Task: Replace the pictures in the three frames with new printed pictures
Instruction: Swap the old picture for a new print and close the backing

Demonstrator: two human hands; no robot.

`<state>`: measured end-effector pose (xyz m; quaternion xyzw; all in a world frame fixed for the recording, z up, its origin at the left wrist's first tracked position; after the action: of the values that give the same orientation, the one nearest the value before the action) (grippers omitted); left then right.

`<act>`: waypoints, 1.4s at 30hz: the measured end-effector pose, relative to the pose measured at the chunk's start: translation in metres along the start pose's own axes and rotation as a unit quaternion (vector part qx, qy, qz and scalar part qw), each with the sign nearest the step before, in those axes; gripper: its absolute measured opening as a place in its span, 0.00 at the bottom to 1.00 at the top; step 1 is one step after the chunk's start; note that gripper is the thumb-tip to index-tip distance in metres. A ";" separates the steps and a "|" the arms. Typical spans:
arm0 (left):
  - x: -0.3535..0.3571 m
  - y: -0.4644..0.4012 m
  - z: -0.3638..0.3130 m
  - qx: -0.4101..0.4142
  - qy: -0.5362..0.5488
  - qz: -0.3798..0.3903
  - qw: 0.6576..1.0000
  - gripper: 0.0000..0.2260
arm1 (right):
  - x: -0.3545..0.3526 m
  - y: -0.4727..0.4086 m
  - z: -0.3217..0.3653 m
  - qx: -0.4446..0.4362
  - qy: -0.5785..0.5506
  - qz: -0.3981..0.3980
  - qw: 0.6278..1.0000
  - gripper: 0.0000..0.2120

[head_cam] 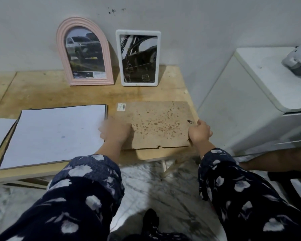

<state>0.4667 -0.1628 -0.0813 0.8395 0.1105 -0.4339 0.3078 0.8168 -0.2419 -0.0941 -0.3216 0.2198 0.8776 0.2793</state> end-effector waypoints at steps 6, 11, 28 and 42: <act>-0.024 -0.012 0.003 0.038 0.129 0.021 0.991 0.26 | 0.010 0.014 0.021 0.014 -0.114 -0.012 0.993 0.21; -0.078 -0.034 0.049 0.016 0.128 -0.030 0.991 0.23 | 0.053 0.036 0.072 -0.018 -0.174 0.024 0.984 0.17; -0.207 -0.131 0.194 0.005 0.089 -0.054 0.995 0.25 | 0.214 0.139 0.180 -0.050 -0.187 0.107 0.975 0.07; -0.191 -0.148 0.200 0.074 -0.072 -0.034 0.994 0.23 | 0.214 0.147 0.178 -0.058 -0.089 0.028 0.994 0.14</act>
<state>0.1533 -0.1535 -0.0775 0.8223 0.0843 -0.5104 0.2370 0.5087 -0.1759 -0.0869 -0.2513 0.1515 0.9215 0.2543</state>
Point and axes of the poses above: each hand's wrist, its own y-axis away from the middle knuckle, its own x-axis out of the palm, z = x × y, the point moved 10 cm from there along -y, towards the middle knuckle, and after that the axes turned 11 degrees about -x, right-handed, at the moved point
